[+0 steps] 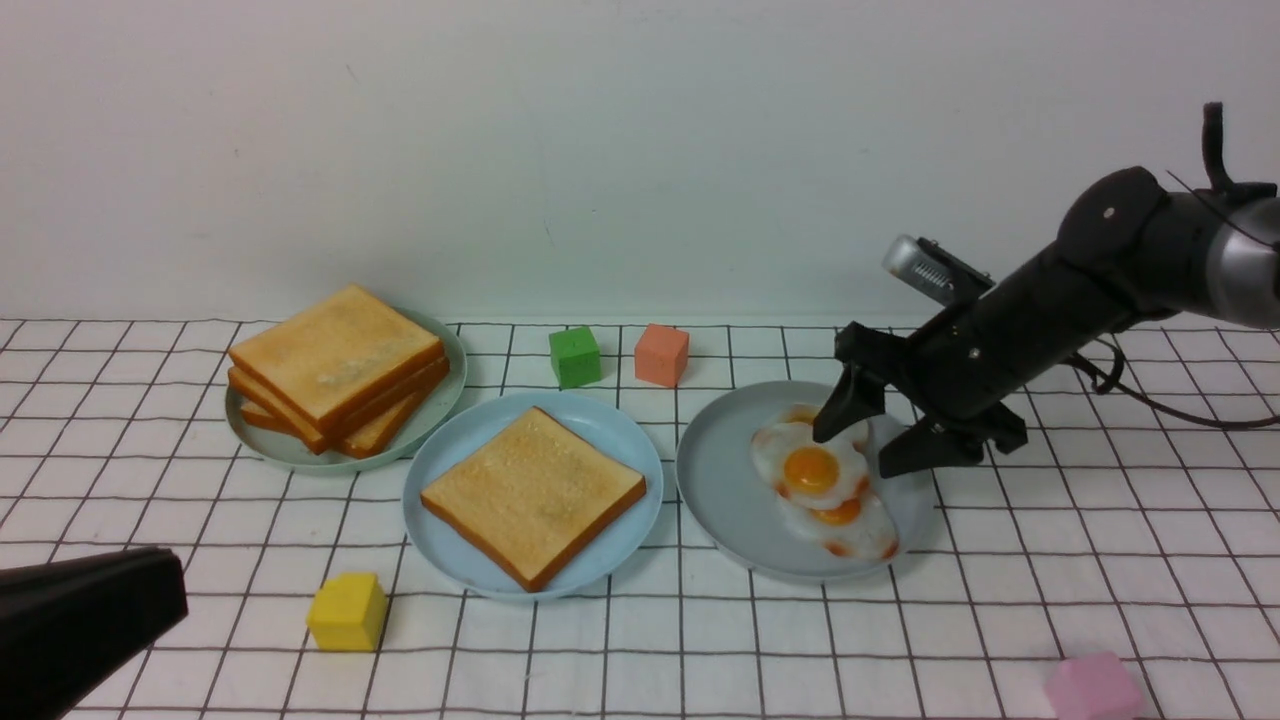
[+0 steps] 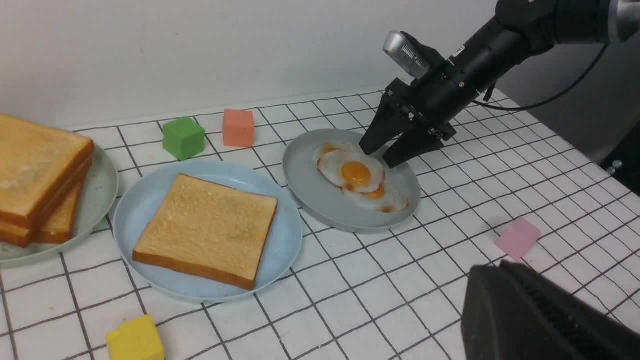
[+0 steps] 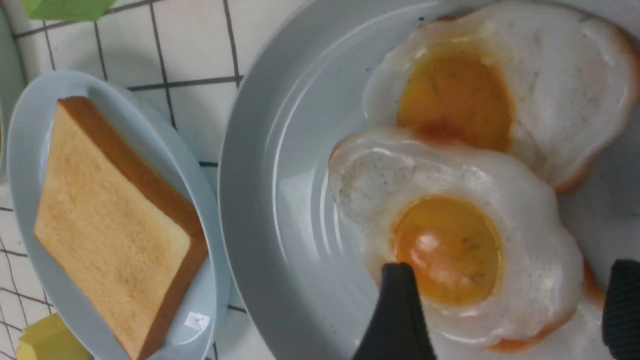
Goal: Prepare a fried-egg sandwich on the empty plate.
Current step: Use the right arm to grab a fried egg
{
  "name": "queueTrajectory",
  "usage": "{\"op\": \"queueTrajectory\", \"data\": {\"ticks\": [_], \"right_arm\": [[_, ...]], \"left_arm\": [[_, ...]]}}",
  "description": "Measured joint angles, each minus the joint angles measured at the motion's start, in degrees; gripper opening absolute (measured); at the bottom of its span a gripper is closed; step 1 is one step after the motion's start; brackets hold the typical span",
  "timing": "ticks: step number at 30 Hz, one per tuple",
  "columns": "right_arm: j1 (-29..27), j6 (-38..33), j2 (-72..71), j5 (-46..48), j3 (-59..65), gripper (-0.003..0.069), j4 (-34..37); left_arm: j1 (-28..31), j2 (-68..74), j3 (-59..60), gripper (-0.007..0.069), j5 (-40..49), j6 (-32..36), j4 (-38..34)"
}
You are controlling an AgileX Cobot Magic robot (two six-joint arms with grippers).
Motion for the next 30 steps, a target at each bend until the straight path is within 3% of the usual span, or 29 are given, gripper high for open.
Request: {"op": "queueTrajectory", "data": {"ticks": [9, 14, 24, 30], "right_arm": [[-0.06, -1.16, 2.61, -1.31, 0.00, 0.0510, 2.59], [-0.06, -2.26, 2.71, -1.66, 0.00, 0.0466, 4.48], [-0.11, -3.81, 2.71, -1.83, 0.00, 0.0337, 3.74], [-0.11, -5.22, 2.71, -1.41, 0.00, 0.0169, 3.56]], "left_arm": [[0.00, 0.00, 0.00, -0.0013, 0.05, 0.00, -0.12], [0.00, 0.00, 0.00, -0.0013, 0.11, 0.00, -0.17], [0.00, 0.00, 0.00, -0.0013, 0.11, -0.06, -0.18], [0.00, 0.00, 0.00, -0.0013, 0.11, -0.06, -0.18]]}}
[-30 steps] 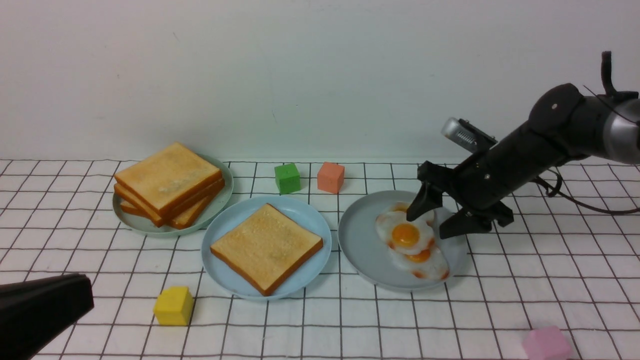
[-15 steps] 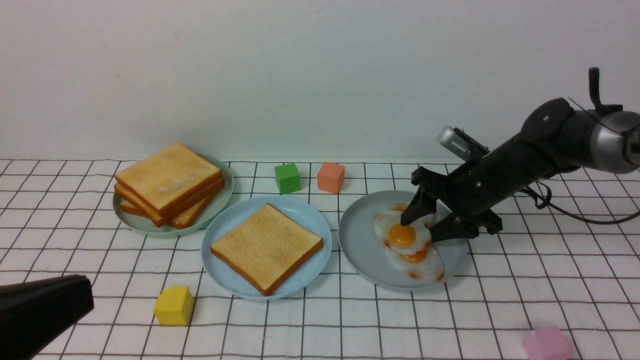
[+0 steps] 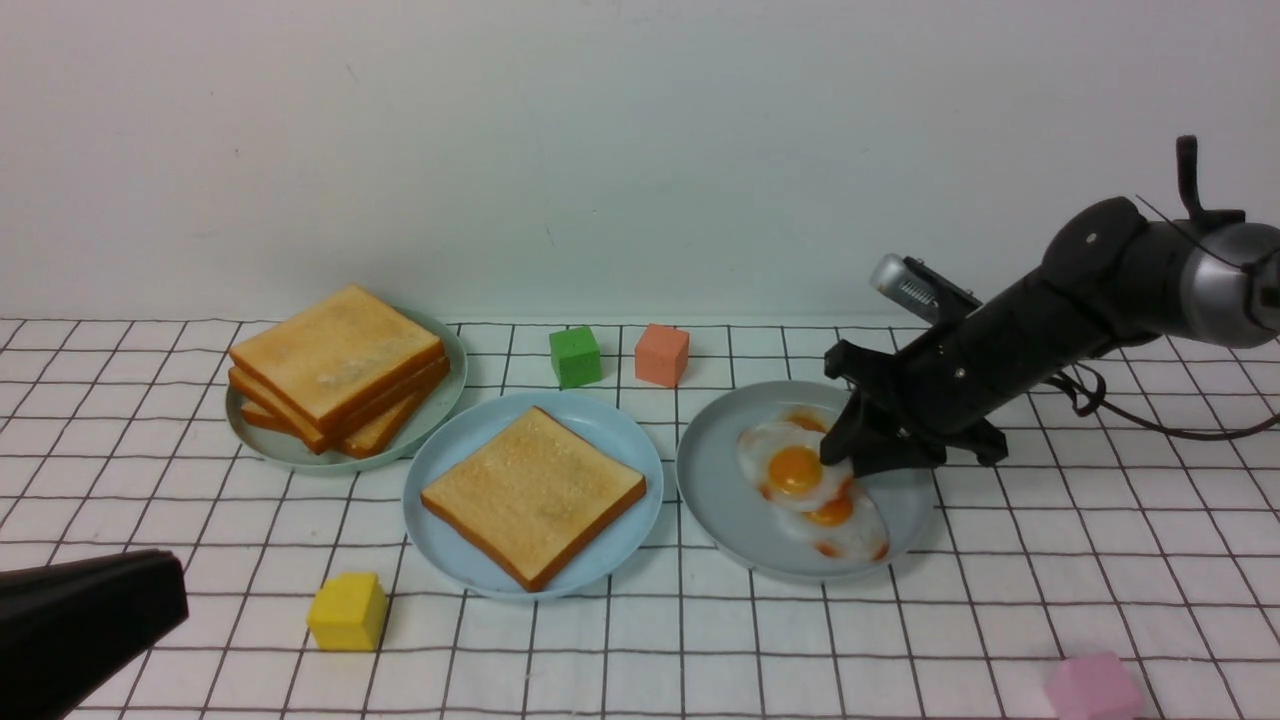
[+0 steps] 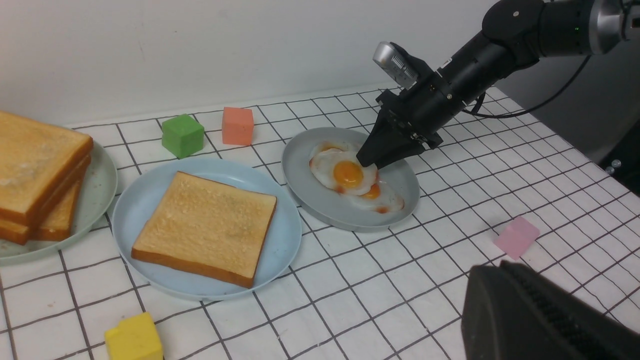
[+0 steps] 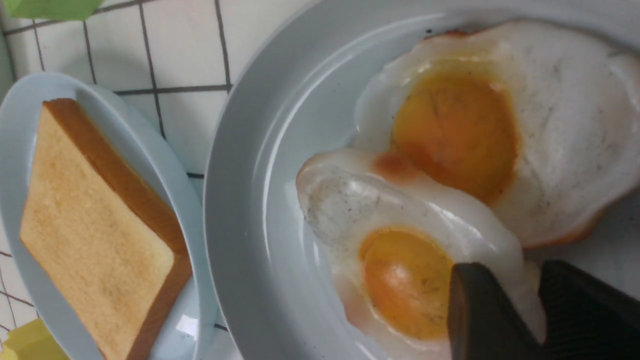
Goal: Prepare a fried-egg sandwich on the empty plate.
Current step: Use the right arm to grab a fried egg, then use the right arm to place the fried egg on the slice of bread in the middle
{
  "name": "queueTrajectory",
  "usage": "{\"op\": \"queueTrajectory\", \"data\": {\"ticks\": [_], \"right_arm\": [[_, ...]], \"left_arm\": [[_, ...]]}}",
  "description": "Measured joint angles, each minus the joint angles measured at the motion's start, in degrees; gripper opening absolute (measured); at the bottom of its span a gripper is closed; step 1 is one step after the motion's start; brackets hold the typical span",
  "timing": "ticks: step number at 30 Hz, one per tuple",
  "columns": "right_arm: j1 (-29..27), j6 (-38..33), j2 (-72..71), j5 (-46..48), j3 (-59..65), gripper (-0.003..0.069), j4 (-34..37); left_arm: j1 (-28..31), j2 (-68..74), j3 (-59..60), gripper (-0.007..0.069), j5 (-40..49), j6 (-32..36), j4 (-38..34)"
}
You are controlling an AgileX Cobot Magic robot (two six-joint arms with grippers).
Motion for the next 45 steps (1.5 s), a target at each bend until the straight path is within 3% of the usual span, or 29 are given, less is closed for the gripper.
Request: {"op": "queueTrajectory", "data": {"ticks": [4, 11, 17, 20, 30, 40, 44, 45], "right_arm": [[0.00, -0.06, -0.11, 0.80, -0.07, 0.0098, 0.24], [-0.06, -2.08, -2.17, 3.40, -0.43, 0.0071, 2.39], [0.48, -8.25, -7.25, 10.12, -0.49, 0.0071, 11.95], [3.85, -11.38, -8.62, 12.10, -0.49, 0.0071, 18.07], [15.55, -14.49, -1.00, -1.43, -1.72, 0.0071, 25.55], [16.47, -14.74, 6.69, -3.26, -6.00, 0.0072, 32.19], [16.47, -13.18, 7.23, -3.60, -6.20, 0.0121, 31.80], [16.47, -12.13, 7.23, -3.60, -6.30, 0.0167, 30.90]], "left_arm": [[0.00, 0.00, 0.00, -0.0013, 0.00, 0.00, -0.05], [0.00, 0.00, 0.00, -0.0013, 0.05, 0.00, -0.05], [0.00, 0.00, 0.00, -0.0013, 0.11, 0.00, 0.37], [0.00, 0.00, 0.00, -0.0011, 0.16, 0.00, 0.70], [0.00, 0.00, 0.00, -0.0010, 0.16, -0.91, 5.49], [0.00, 0.00, 0.00, -0.0009, 0.16, -5.24, 7.87], [0.00, 0.00, 0.00, -0.0006, 0.16, -5.46, 7.93], [0.00, 0.00, 0.00, -0.0006, 0.16, -5.50, 7.93]]}}
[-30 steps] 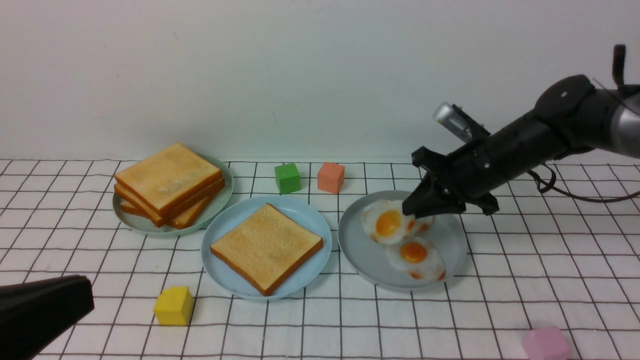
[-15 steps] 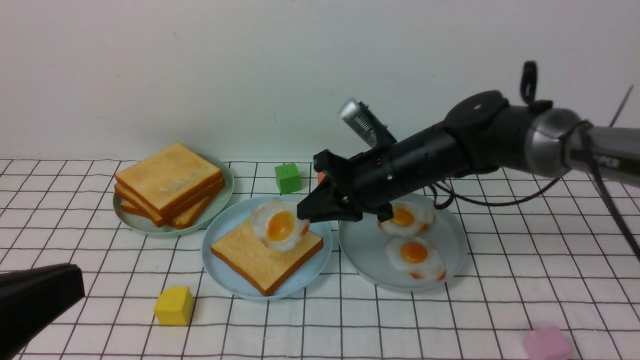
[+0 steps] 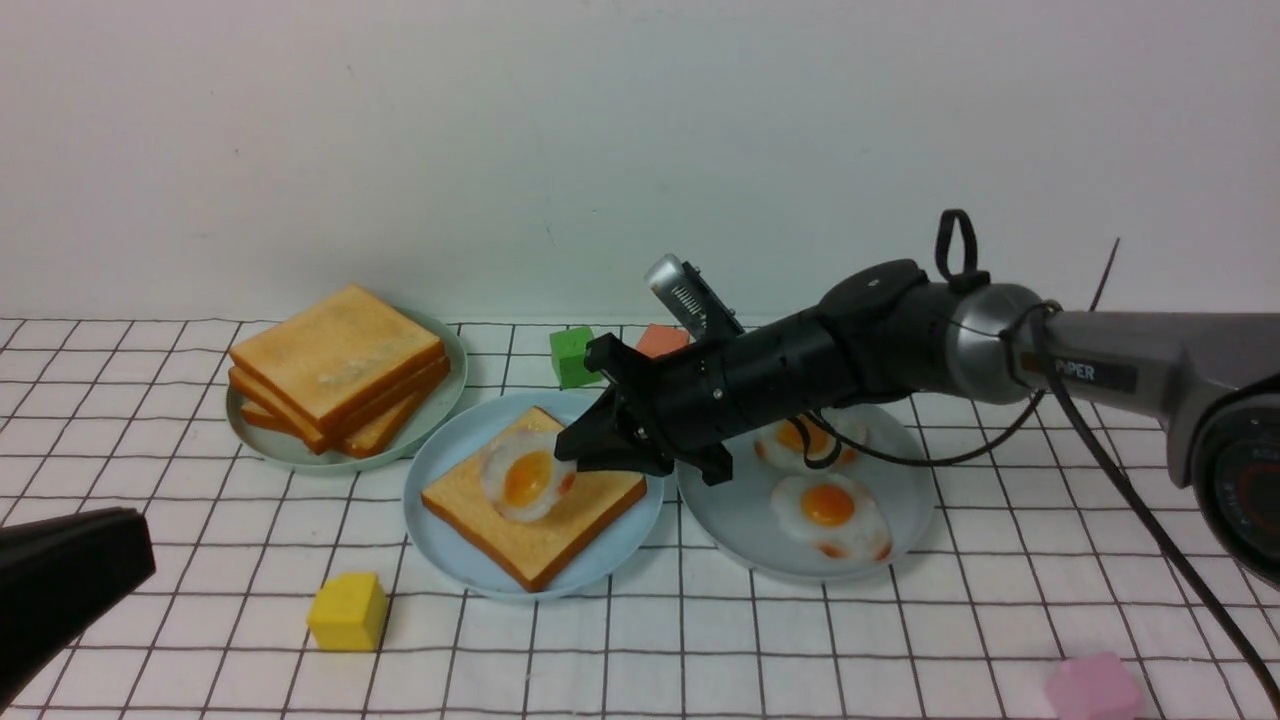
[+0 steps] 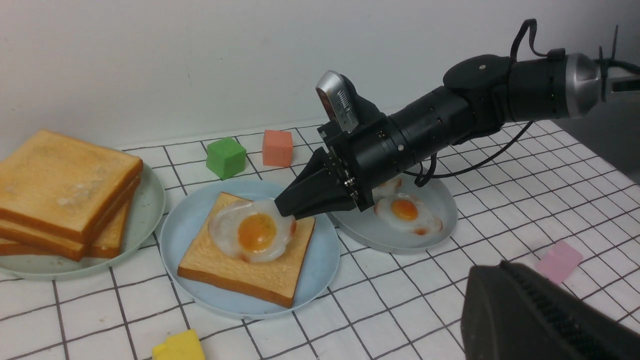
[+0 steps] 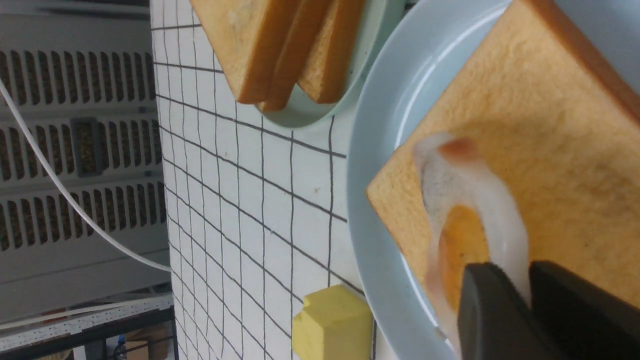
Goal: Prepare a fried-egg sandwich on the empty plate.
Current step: Use the right arm to place the fried egg on the slice of bread in the middle, then use the left arm to grab a slice of bread
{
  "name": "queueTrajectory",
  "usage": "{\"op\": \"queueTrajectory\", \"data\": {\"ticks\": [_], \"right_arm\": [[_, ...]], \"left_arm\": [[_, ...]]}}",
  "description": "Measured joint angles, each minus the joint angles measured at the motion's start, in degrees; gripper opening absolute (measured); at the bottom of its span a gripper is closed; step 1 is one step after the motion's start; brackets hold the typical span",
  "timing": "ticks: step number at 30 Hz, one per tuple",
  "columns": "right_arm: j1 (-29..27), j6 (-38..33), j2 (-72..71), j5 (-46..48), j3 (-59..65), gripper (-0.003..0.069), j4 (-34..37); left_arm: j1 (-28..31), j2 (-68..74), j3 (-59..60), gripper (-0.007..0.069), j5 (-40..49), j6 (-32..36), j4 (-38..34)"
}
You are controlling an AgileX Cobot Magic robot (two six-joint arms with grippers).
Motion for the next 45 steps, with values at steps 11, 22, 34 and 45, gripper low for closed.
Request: {"op": "queueTrajectory", "data": {"ticks": [11, 22, 34, 45], "right_arm": [[-3.27, 5.69, -6.05, 5.09, -0.07, 0.0477, -16.86], [-1.14, 14.86, -35.69, 13.52, 9.29, 0.0096, -50.52], [6.22, 19.34, -67.84, 3.61, 42.57, 0.0022, -57.27], [6.71, 19.36, -82.04, 1.07, 48.62, 0.0022, -63.16]], "left_arm": [[0.00, 0.12, 0.00, -0.0003, 4.44, -0.57, 0.04], [0.00, 12.16, 0.00, 0.0003, 2.81, -4.68, 0.04], [0.53, 32.04, -7.57, -0.0013, 2.40, -4.96, -0.02], [19.83, 50.13, -18.23, -0.0013, 3.86, 17.17, -14.97]]}}
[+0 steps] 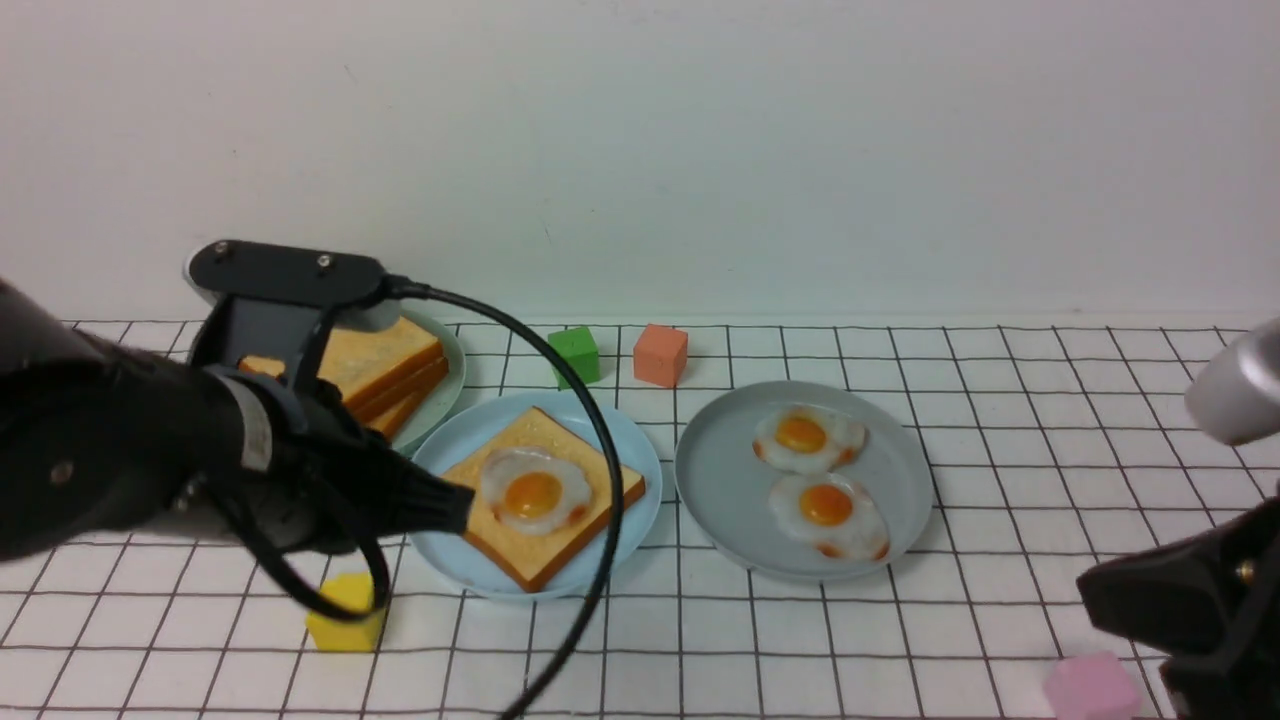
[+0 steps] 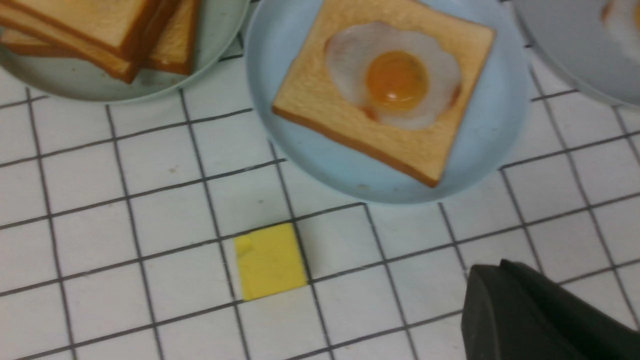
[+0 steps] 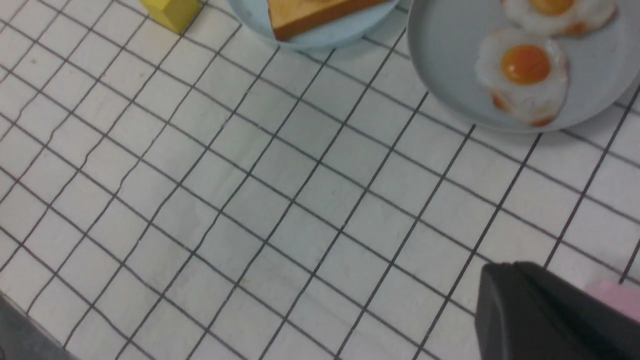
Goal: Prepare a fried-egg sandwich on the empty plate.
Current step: Use the left arm to grab a slice of bread
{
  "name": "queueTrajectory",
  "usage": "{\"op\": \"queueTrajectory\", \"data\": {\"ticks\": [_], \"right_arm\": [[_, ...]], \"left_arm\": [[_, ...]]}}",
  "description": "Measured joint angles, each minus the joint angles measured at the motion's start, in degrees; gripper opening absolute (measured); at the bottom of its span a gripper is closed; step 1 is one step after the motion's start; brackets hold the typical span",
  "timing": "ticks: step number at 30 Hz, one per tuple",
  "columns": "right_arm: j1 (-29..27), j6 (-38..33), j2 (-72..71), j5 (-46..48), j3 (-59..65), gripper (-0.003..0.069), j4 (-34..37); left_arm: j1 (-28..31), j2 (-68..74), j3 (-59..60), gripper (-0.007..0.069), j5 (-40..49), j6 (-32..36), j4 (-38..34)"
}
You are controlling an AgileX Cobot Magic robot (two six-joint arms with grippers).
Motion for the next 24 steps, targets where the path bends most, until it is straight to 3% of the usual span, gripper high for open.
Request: {"op": "queueTrajectory", "data": {"ticks": [4, 10, 19, 23, 24], "right_arm": [[0.06, 0.00, -0.93, -3.02, 0.00, 0.0022, -0.57], [0.06, 0.00, -0.83, -5.93, -0.99, 0.0025, -0.57], [0.12, 0.00, -0.83, -6.31, -1.16, 0.0031, -0.57], [0.12, 0.00, -0.83, -6.16, -1.16, 0.0032, -0.52], [0.12, 0.00, -0.83, -5.87, -1.16, 0.0032, -0.33]], "left_arm": [[8.65, 4.89, -3.88, -0.0013, 0.27, 11.79, -6.47], [17.39, 13.34, -11.87, -0.0013, 0.67, 17.49, -9.07], [18.76, 29.32, -25.31, 0.0003, 0.74, 25.19, -7.33], [18.76, 34.49, -31.27, 0.0083, 1.55, 25.88, -2.54], [18.76, 36.34, -33.91, 0.0143, 2.04, 26.00, -0.01]]}}
